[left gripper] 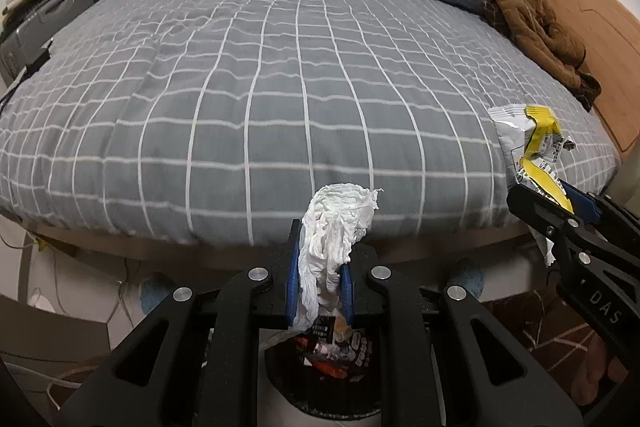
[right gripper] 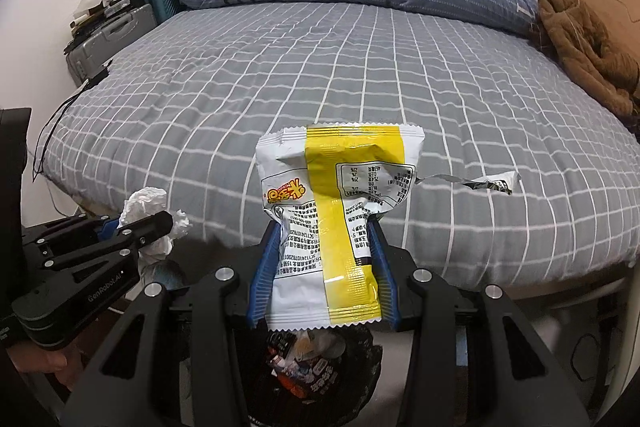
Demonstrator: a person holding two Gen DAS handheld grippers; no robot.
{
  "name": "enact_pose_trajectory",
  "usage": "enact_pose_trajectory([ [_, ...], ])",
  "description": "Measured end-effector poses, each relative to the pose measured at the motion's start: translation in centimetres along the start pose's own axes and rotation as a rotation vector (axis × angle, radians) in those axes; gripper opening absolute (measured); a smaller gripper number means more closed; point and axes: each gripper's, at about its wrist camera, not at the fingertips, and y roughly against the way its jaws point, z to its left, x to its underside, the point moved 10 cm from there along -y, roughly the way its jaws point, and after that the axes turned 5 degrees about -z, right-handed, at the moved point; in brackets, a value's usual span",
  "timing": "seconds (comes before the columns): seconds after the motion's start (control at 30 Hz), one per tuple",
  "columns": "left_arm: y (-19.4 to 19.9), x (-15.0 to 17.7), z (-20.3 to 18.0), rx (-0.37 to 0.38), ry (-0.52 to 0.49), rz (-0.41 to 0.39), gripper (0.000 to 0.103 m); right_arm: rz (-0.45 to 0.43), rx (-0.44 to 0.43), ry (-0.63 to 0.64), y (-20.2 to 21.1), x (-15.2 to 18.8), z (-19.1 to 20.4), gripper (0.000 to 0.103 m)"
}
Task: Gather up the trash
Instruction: 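Carry the tissue and yellow wrapper down over the trash bin, then open the right tool over the bin while the left tool drops the tissue in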
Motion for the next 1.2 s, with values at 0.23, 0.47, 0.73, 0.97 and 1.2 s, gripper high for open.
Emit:
enact_pose_trajectory([
  [0.23, 1.6, 2.7, -0.2, 0.001, 0.001, 0.016, 0.016, 0.020, -0.005, 0.000, 1.6, 2.5, 0.7, 0.042],
  [0.47, 2.6, 5.3, -0.4, 0.002, -0.001, 0.039, 0.016, 0.052, -0.007, 0.007, 2.7, 5.2, 1.2, 0.042],
  [0.73, 3.0, 8.6, -0.4, 0.019, 0.016, 0.090, 0.016, 0.125, -0.002, 0.020, 2.5, 9.0, 1.2, 0.042],
  [0.97, 0.8, 11.1, 0.2, 0.004, 0.009, 0.138, 0.016, 0.212, -0.001, 0.002, 0.4, 12.6, 0.5, 0.042],
  [1.2, -2.8, 13.3, 1.0, -0.010, 0.000, 0.212, 0.016, 0.296, 0.014, -0.013, -2.4, 15.8, -0.4, 0.042],
])
